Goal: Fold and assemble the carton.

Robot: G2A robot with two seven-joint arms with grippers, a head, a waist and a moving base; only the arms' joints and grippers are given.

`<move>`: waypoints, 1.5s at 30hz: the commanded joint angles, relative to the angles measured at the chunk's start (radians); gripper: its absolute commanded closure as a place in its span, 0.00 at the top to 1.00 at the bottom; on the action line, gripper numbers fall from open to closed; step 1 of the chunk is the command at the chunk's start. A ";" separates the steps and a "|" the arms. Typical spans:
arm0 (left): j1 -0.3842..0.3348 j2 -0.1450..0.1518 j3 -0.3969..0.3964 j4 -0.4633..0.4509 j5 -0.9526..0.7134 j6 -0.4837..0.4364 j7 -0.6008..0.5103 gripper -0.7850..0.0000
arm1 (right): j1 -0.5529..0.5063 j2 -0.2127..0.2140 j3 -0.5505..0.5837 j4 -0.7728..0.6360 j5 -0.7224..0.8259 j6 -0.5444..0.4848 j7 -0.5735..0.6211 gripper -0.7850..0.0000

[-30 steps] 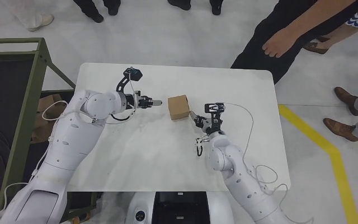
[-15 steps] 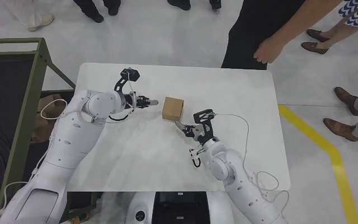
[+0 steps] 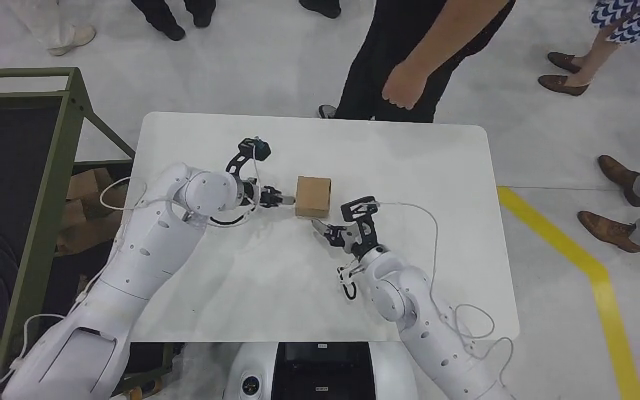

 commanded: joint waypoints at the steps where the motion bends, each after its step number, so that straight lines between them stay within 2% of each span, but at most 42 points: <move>1: -0.007 -0.005 0.015 0.004 -0.004 -0.006 -0.002 1.00 | -0.003 0.000 0.003 0.001 0.000 -0.001 -0.002 1.00; 9: -0.028 -0.019 0.059 -0.003 -0.041 -0.052 -0.024 1.00 | -0.021 0.007 0.033 0.003 -0.006 -0.008 -0.018 1.00; 16: -0.047 -0.029 0.091 -0.002 -0.035 -0.057 -0.039 1.00 | -0.039 0.014 0.063 -0.005 -0.016 -0.014 -0.029 1.00; 20: -0.050 -0.025 0.067 -0.001 -0.036 -0.054 -0.041 1.00 | -0.039 0.014 0.063 -0.005 -0.016 -0.014 -0.029 1.00; 24: -0.038 -0.012 0.011 -0.028 -0.046 -0.056 -0.035 1.00 | -0.039 0.014 0.063 -0.005 -0.016 -0.014 -0.029 1.00; 27: -0.015 -0.001 -0.048 -0.054 -0.102 -0.068 -0.030 1.00 | -0.051 0.012 0.056 -0.004 -0.029 -0.013 -0.087 1.00; 30: 0.004 0.010 -0.097 -0.063 -0.122 -0.080 -0.036 1.00 | -0.061 0.012 0.031 0.016 -0.125 0.012 -0.178 1.00; 33: 0.015 0.015 -0.114 -0.069 -0.108 -0.065 -0.036 1.00 | -0.078 0.008 0.003 0.042 -0.157 0.003 -0.320 1.00; 37: 0.013 0.013 -0.101 -0.059 -0.078 -0.026 -0.008 1.00 | -0.080 -0.003 -0.037 0.078 -0.162 0.018 -0.412 1.00; 45: -0.043 -0.017 -0.012 0.031 -0.048 0.037 0.076 1.00 | -0.069 -0.009 -0.053 0.088 -0.165 0.027 -0.422 1.00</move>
